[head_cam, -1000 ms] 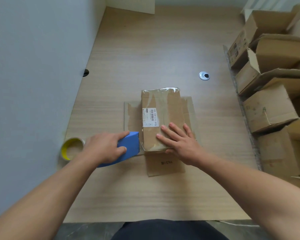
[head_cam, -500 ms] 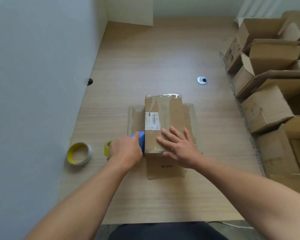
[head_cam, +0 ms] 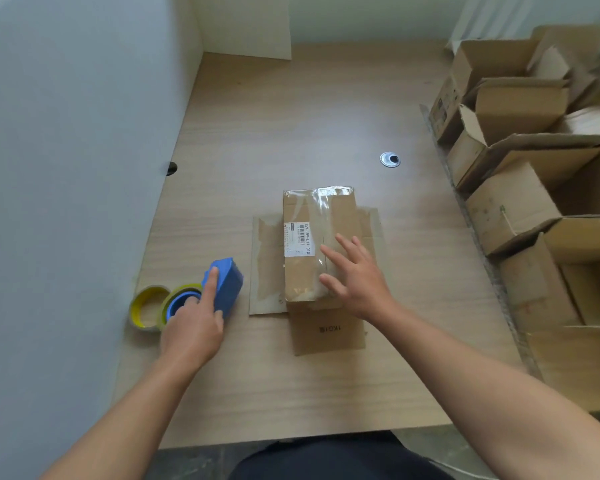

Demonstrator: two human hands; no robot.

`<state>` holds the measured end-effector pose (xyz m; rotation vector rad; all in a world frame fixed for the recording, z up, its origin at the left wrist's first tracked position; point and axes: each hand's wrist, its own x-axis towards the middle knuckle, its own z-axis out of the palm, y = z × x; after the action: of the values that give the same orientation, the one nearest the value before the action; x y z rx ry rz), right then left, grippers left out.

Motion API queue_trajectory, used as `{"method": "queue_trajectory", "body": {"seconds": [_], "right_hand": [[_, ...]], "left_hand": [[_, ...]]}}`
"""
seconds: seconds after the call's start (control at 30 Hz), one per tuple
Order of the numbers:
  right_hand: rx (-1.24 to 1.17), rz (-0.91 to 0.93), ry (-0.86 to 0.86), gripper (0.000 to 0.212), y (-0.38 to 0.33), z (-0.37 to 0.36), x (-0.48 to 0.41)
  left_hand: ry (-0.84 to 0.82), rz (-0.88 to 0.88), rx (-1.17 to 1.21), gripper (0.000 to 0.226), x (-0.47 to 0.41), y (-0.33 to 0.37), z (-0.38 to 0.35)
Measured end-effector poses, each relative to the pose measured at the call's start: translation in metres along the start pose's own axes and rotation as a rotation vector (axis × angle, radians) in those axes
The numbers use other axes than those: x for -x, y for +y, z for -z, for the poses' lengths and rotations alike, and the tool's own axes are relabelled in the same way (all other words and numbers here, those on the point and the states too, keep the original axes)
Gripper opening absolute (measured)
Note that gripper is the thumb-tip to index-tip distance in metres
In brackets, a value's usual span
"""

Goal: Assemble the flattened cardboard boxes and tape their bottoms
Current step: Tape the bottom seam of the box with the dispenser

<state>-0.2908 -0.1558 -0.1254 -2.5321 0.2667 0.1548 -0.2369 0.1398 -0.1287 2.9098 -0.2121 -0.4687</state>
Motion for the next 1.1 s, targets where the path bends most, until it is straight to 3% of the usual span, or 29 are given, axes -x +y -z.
{"method": "queue_trajectory", "body": {"seconds": [0.23,0.4,0.47,0.57,0.63,0.73,0.8,0.87,1.0,1.1], "right_hand": [[-0.287,-0.21,0.183,0.067,-0.003,-0.003,0.015],[-0.413,-0.331,0.207,0.068,0.011,-0.004,0.035],[-0.477,-0.399,0.192,0.069,0.015,-0.004,0.04],[-0.567,-0.493,0.157,0.064,0.018,-0.008,0.046],[-0.575,-0.522,0.152,0.054,0.018,-0.012,0.047],[-0.562,-0.591,0.182,0.056,0.015,-0.019,0.047],[-0.562,-0.652,0.254,0.049,0.013,-0.021,0.046],[-0.534,-0.655,0.303,0.023,0.014,-0.024,0.045],[-0.518,-0.644,0.325,0.031,0.016,-0.027,0.044],[-0.527,-0.634,0.326,0.029,0.017,-0.024,0.044]], "left_hand": [[0.033,0.157,0.211,0.079,0.002,-0.007,-0.023],[-0.061,0.139,0.076,0.078,0.001,-0.004,-0.015],[0.018,0.145,0.016,0.073,0.003,0.002,-0.005],[0.162,-0.013,0.293,0.065,0.012,0.028,0.002],[0.02,-0.079,0.506,0.067,0.017,0.059,-0.003],[-0.213,0.067,0.716,0.072,0.019,0.098,-0.017],[-0.19,0.122,0.768,0.052,0.017,0.114,-0.025],[-0.149,0.125,0.732,0.04,0.016,0.124,-0.03],[-0.083,0.293,0.754,0.05,0.006,0.134,-0.037],[-0.046,0.317,0.748,0.046,0.001,0.138,-0.041]]}}
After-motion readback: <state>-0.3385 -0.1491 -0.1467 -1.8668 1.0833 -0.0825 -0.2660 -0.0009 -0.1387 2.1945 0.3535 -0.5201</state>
